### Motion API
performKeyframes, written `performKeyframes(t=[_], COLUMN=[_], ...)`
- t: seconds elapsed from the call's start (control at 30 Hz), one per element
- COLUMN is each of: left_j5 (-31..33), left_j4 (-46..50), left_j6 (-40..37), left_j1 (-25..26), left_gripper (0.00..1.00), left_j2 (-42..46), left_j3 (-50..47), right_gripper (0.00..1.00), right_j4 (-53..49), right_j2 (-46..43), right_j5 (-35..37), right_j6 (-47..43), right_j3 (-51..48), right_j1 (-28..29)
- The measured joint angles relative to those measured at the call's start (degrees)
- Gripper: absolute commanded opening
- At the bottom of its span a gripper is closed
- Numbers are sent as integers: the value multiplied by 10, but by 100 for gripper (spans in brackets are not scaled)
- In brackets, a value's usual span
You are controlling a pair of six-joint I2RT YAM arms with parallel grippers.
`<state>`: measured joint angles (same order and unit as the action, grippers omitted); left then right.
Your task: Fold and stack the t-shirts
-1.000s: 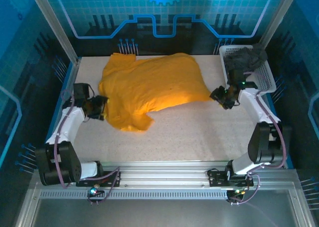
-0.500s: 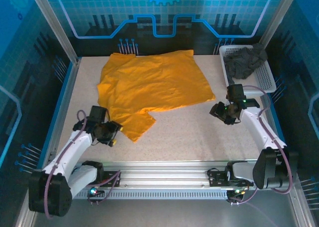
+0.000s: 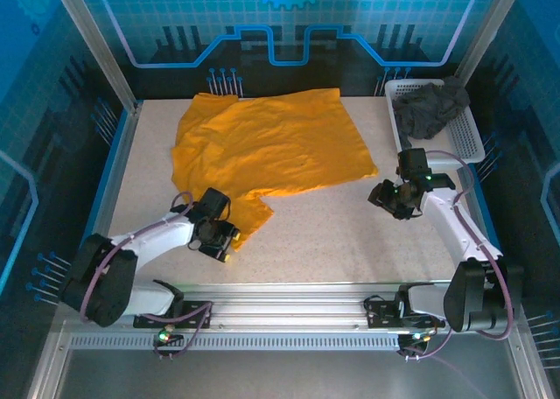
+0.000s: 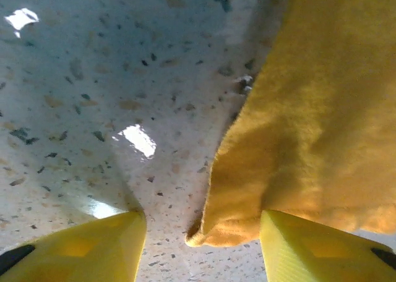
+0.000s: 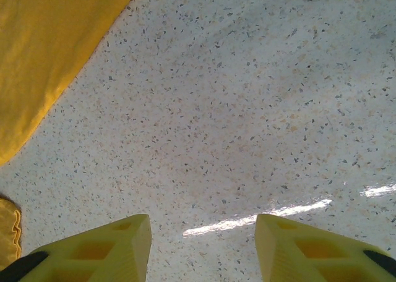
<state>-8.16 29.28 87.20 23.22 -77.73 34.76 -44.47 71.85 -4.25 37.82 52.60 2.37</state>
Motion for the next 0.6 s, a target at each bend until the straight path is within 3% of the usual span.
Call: performKeyframes(t=[0.13, 0.4, 0.6], left_j5=[0, 41, 90], left_j4=[55, 58, 139], left_j6=[12, -14, -33], left_j1=[0, 7, -33], left_gripper=[0, 0, 0], left_j2=[-37, -3, 231], left_j3=[29, 38, -2], right_gripper=[47, 45, 48], right_j4=[-1, -5, -8], right_j2=[-11, -35, -41], right_j5=[0, 10, 37], right_j6=[0, 1, 7], right_j3=[-3, -12, -30], right_j1=[3, 2, 2])
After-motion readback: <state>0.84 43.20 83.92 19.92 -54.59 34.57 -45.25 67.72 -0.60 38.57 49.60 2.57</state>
